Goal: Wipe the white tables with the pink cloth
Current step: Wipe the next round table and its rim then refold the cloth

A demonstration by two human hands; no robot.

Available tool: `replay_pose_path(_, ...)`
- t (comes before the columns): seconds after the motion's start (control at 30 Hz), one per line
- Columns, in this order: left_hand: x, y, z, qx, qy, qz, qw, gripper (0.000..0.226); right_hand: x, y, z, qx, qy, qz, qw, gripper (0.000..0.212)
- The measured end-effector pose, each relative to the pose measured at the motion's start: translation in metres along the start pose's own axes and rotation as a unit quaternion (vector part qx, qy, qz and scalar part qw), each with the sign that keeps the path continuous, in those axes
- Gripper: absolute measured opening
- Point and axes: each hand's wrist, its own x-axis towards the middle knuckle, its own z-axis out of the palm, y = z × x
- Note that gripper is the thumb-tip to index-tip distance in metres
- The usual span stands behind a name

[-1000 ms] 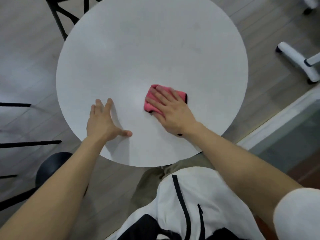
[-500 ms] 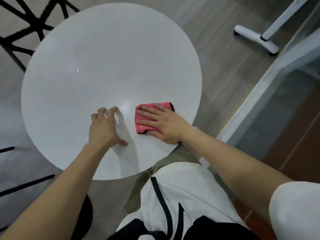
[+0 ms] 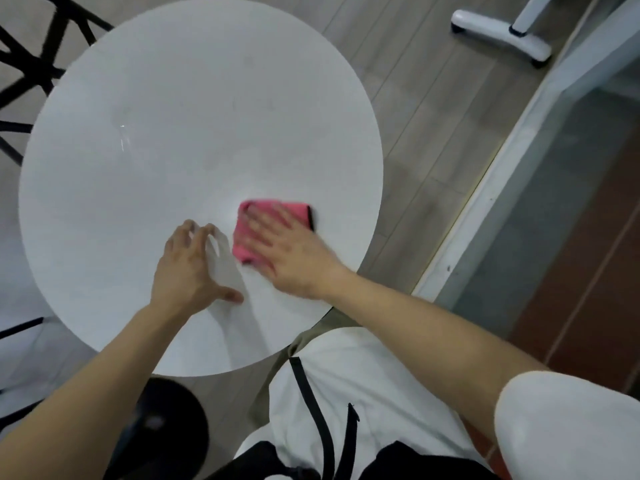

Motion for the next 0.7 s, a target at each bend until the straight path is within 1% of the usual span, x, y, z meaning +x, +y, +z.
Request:
replay_pose_path(0.03, 0.000, -0.001, 0.000, 0.007, -0.002, 0.003, 1.000, 0.153, -0.006, 0.004, 0.001, -0.008, -0.024, -0.064, 0.998, 0.059)
replay_pose_path(0.07, 0.000, -0.002, -0.001, 0.014, -0.005, 0.007, 1.000, 0.154, -0.005, 0.022, -0.001, -0.006, -0.024, -0.088, 0.996, 0.059)
replay_pose_path(0.1, 0.000, -0.002, -0.001, 0.022, -0.008, 0.012, 1.000, 0.155, 0.000, 0.047, -0.006, 0.001, -0.010, -0.064, 0.998, 0.060)
replay_pose_path(0.13, 0.000, -0.001, -0.003, 0.026, -0.009, 0.016, 0.999, 0.156, 0.009, 0.079, -0.014, 0.006, 0.011, 0.002, 1.000, 0.062)
replay_pose_path(0.17, 0.000, 0.001, -0.003, 0.028, -0.009, 0.019, 0.999, 0.156, 0.019, 0.112, -0.025, 0.007, 0.030, 0.097, 0.995, 0.064)
replay_pose_path(0.2, 0.000, 0.003, -0.003, 0.029, -0.008, 0.020, 0.999, 0.156, 0.028, 0.144, -0.037, 0.005, 0.042, 0.197, 0.980, 0.066)
replay_pose_path(0.23, -0.001, 0.005, -0.002, 0.031, -0.006, 0.020, 0.999, 0.156, 0.034, 0.169, -0.045, 0.002, 0.050, 0.279, 0.959, 0.066)
replay_pose_path(0.27, -0.001, 0.007, -0.001, 0.034, -0.004, 0.021, 0.999, 0.156, 0.041, 0.183, -0.049, 0.000, 0.061, 0.332, 0.941, 0.066)
replay_pose_path(0.33, 0.000, 0.008, 0.000, 0.036, 0.003, 0.020, 0.999, 0.156, 0.055, 0.172, -0.042, 0.004, 0.083, 0.381, 0.921, 0.065)
replay_pose_path(0.37, 0.000, 0.006, 0.000, 0.033, 0.006, 0.020, 0.999, 0.155, 0.060, 0.148, -0.037, 0.002, 0.093, 0.384, 0.919, 0.065)
replay_pose_path(0.4, -0.001, 0.004, 0.000, 0.029, 0.009, 0.019, 0.999, 0.154, 0.062, 0.116, -0.029, 0.000, 0.093, 0.357, 0.930, 0.065)
replay_pose_path(0.43, -0.002, 0.001, 0.000, 0.026, 0.011, 0.018, 0.999, 0.154, 0.060, 0.082, -0.020, -0.001, 0.084, 0.296, 0.951, 0.064)
replay_pose_path(0.5, -0.003, -0.006, 0.000, 0.023, 0.014, 0.016, 1.000, 0.155, 0.044, 0.028, -0.006, 0.000, 0.031, 0.110, 0.993, 0.061)
replay_pose_path(0.53, -0.003, -0.009, 0.000, 0.023, 0.014, 0.016, 1.000, 0.156, 0.036, 0.025, -0.006, -0.005, 0.006, 0.015, 1.000, 0.060)
replay_pose_path(0.57, -0.003, -0.011, 0.000, 0.025, 0.014, 0.018, 0.999, 0.158, 0.034, 0.039, -0.009, -0.004, -0.010, -0.057, 0.998, 0.060)
replay_pose_path(0.6, -0.002, -0.013, 0.000, 0.028, 0.015, 0.021, 0.999, 0.158, 0.037, 0.064, -0.015, -0.005, -0.007, -0.081, 0.997, 0.059)
replay_pose_path(0.63, -0.001, -0.013, 0.000, 0.031, 0.019, 0.024, 0.999, 0.158, 0.045, 0.094, -0.024, -0.004, 0.001, -0.051, 0.999, 0.059)
replay_pose_path(0.67, 0.001, -0.012, 0.000, 0.033, 0.024, 0.026, 0.999, 0.158, 0.055, 0.124, -0.033, -0.005, 0.018, 0.022, 1.000, 0.060)
replay_pose_path(0.7, 0.003, -0.009, 0.000, 0.034, 0.029, 0.029, 0.999, 0.157, 0.066, 0.154, -0.043, -0.004, 0.033, 0.117, 0.993, 0.062)
